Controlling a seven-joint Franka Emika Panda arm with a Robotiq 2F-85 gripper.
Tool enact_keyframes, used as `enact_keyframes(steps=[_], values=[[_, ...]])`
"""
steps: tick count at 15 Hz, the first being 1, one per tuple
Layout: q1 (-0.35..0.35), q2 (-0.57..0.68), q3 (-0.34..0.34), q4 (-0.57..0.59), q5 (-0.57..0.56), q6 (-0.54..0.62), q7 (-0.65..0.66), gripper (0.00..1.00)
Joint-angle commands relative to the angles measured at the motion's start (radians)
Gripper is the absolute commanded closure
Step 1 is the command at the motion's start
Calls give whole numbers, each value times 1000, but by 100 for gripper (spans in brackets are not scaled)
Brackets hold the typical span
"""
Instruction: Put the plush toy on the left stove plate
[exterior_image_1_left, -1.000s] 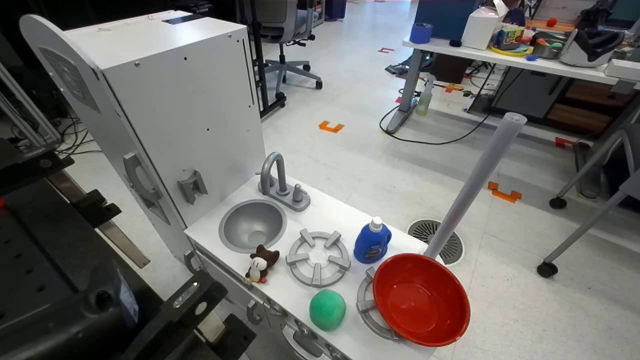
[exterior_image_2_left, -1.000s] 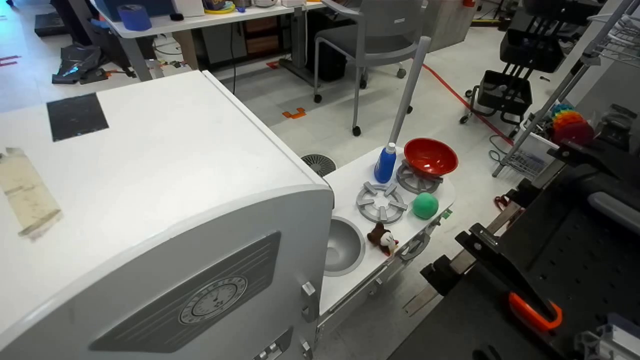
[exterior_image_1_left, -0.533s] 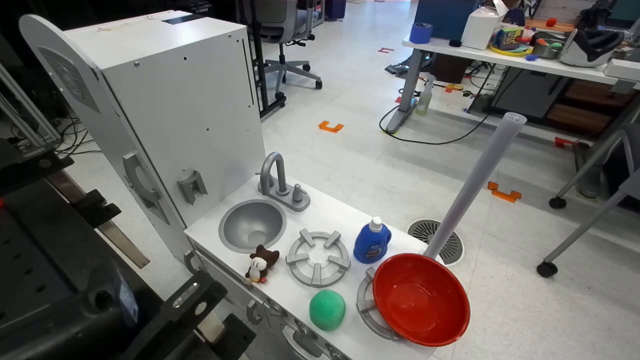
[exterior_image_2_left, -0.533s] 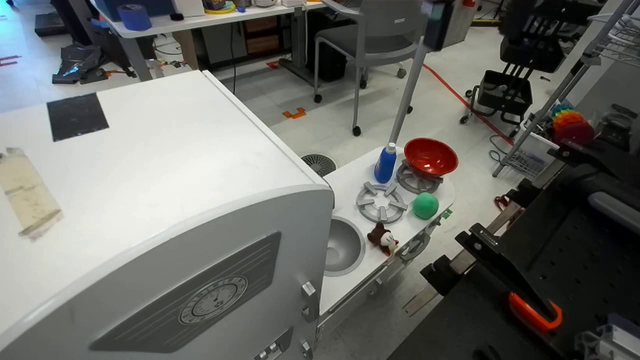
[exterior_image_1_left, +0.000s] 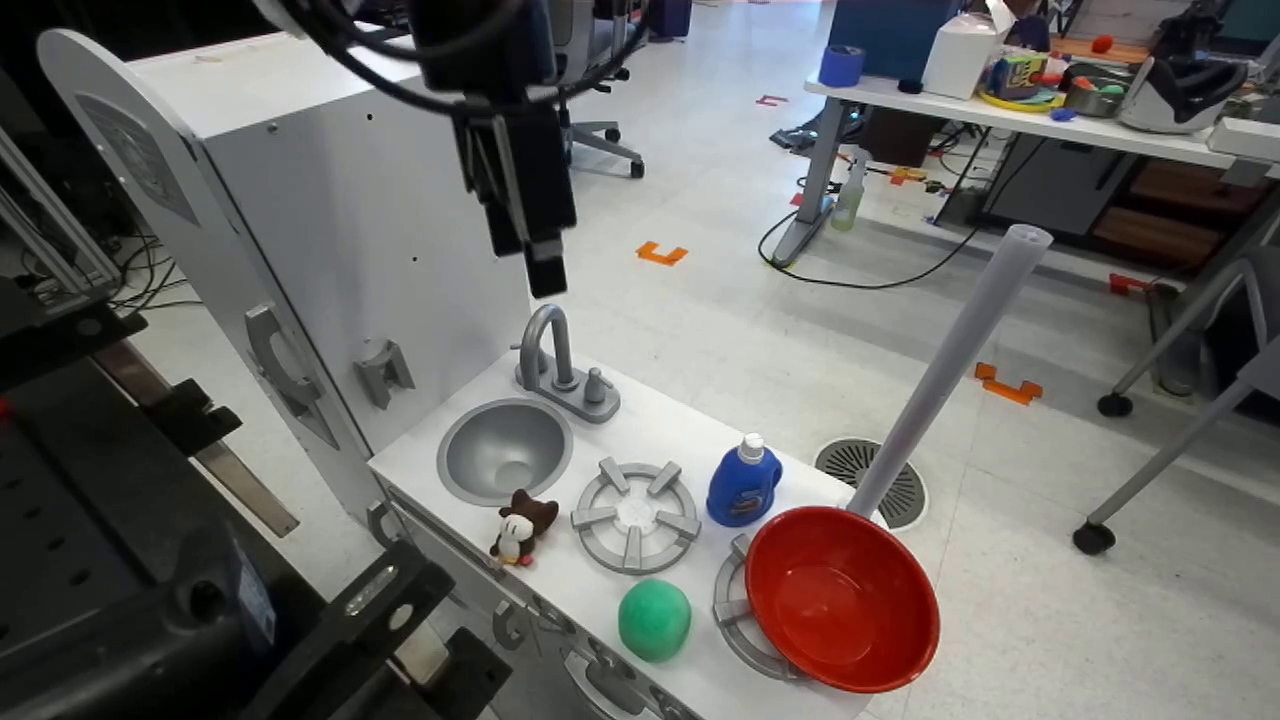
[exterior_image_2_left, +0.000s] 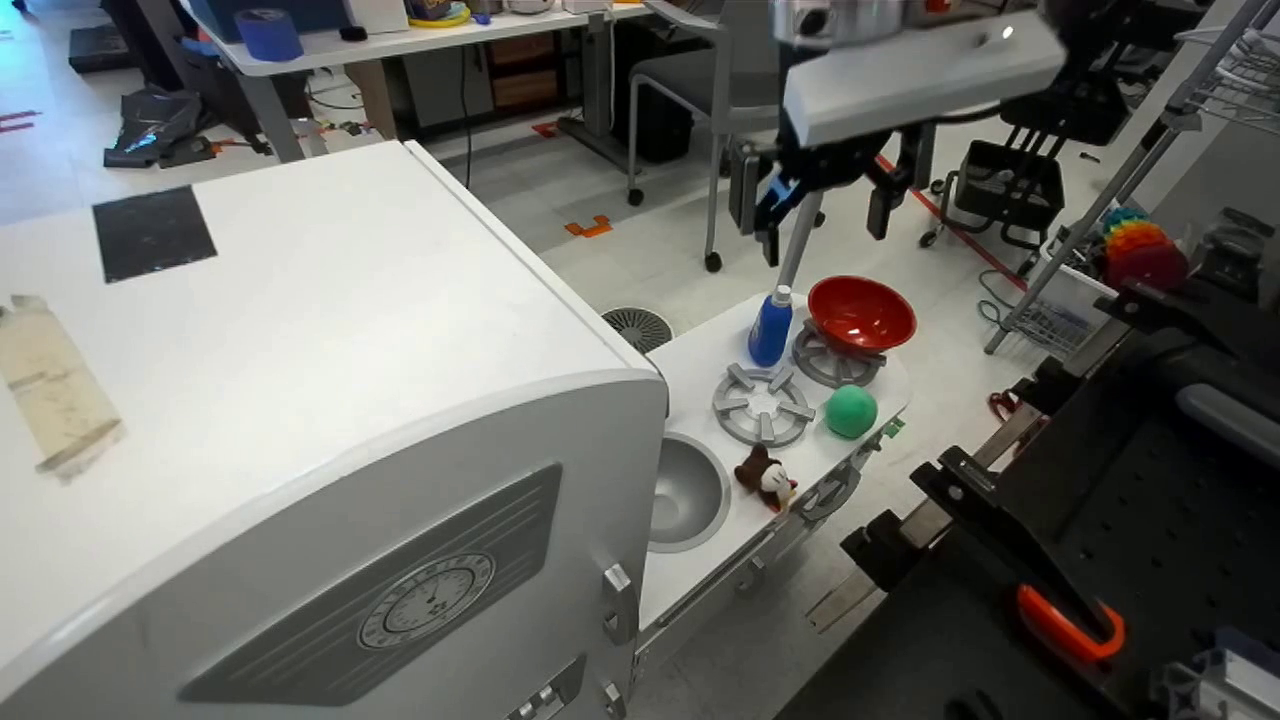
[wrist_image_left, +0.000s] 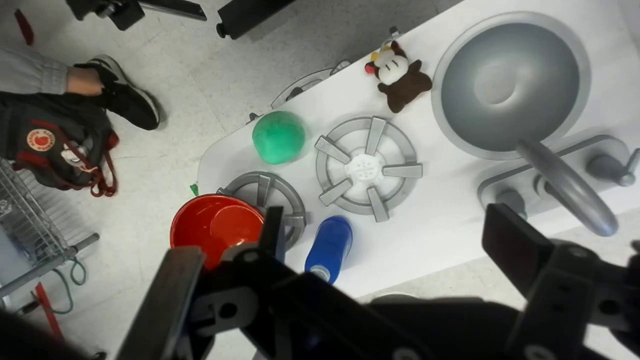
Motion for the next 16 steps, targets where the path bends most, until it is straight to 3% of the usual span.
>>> enact_keyframes(steps=[1, 4, 7, 11, 16], values=[[50, 258, -69, 235, 41, 16, 6, 0], [37, 443, -55, 392, 99, 26, -46, 0], [26, 549, -16, 466, 170, 14, -122, 0], [42, 631, 16, 514, 235, 10, -209, 0], [65, 721, 6, 591, 273, -7, -254, 0]])
